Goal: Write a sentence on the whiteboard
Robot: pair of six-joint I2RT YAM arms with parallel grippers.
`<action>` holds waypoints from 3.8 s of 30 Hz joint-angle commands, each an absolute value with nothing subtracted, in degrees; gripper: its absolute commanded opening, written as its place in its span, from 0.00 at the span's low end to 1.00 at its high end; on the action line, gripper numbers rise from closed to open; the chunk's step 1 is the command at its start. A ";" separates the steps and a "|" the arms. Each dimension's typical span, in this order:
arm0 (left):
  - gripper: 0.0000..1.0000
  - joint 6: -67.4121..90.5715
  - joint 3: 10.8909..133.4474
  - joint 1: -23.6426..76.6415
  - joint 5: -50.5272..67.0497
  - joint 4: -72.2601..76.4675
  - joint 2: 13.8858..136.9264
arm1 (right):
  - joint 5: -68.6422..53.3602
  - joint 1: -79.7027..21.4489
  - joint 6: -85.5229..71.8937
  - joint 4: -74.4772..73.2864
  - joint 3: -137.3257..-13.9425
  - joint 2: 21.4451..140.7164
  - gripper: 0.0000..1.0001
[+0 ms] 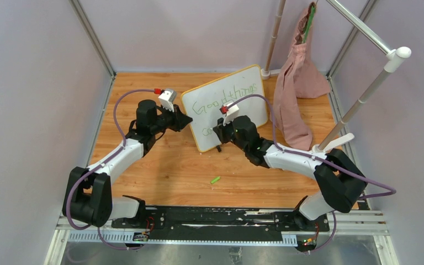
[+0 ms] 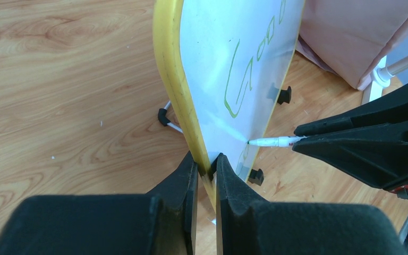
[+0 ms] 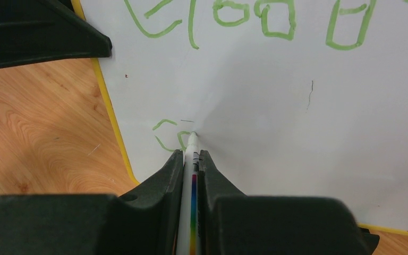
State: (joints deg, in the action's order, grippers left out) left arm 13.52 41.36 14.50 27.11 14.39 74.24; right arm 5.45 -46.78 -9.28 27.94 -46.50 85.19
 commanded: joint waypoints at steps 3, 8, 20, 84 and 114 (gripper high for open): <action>0.00 8.10 41.31 14.68 22.32 11.77 73.60 | 6.04 -46.04 -8.66 30.32 -49.34 85.49 0.00; 0.00 8.22 41.31 14.68 22.32 11.69 73.48 | 5.19 -46.53 -8.88 29.57 -49.76 86.12 0.00; 0.00 8.17 41.31 14.76 22.20 11.71 73.58 | 6.99 -46.54 -9.25 29.53 -45.14 80.03 0.00; 0.00 8.09 41.31 14.85 22.15 11.75 73.64 | 3.69 -43.50 -11.17 30.02 -41.90 83.59 0.00; 0.00 8.00 41.31 15.02 22.15 11.69 73.72 | 3.96 -40.80 -10.63 28.45 -45.61 82.81 0.00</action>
